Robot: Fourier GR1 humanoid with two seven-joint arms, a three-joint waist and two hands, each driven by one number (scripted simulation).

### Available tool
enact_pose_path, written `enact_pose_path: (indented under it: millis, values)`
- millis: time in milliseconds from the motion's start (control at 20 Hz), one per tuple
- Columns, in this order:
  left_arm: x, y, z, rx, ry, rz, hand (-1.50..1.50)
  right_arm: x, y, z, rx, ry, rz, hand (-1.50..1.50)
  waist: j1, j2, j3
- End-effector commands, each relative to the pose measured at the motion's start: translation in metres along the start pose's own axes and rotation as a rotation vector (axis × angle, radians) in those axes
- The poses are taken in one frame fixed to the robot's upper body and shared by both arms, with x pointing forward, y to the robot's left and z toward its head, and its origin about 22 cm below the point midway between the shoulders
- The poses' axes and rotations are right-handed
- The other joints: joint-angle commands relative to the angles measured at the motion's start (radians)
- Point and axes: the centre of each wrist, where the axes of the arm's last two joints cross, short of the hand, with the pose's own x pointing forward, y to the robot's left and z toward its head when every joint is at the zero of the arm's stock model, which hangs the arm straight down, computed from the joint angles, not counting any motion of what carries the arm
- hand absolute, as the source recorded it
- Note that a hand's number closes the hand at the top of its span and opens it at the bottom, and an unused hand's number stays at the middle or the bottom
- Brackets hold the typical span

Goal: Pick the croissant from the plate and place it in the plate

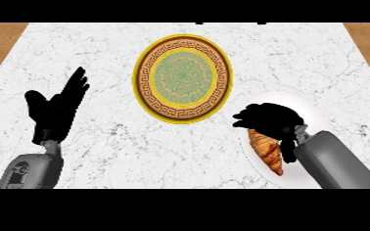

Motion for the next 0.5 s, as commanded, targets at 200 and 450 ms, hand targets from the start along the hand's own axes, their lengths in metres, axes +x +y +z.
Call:
enact_pose_path:
  millis: [200, 450]
  values:
    - [-0.013, -0.008, 0.005, -0.005, -0.001, -0.004, 0.0, -0.002, 0.006, -0.008, 0.05, -0.115, 0.051, 1.5, 0.0, 0.002, 0.001]
    - [-0.002, -0.013, 0.008, 0.008, 0.001, -0.001, 0.0, 0.007, 0.025, -0.012, 0.042, -0.105, -0.001, 1.5, 0.0, 0.0, 0.001]
